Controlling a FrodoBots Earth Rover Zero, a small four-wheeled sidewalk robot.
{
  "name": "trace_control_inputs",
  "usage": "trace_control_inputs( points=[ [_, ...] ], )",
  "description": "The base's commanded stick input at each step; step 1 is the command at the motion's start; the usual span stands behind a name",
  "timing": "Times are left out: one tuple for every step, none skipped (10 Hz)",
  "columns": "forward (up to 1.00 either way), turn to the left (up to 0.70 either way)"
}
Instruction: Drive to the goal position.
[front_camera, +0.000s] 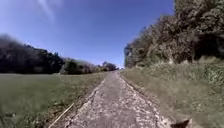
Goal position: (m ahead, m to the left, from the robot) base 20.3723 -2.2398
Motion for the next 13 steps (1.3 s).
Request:
trace_control_inputs(
  points=[
    [0.85, 0.00],
    [0.85, 0.00],
    [0.85, 0.00],
    [0.85, 0.00],
    [0.85, 0.00],
    [0.85, 0.00],
    [0.85, 0.00],
    [0.85, 0.00],
    [0.85, 0.00],
    [0.85, 0.00],
    [0.85, 0.00],
    [0.85, 0.00],
    [0.85, 0.00]
  ],
)
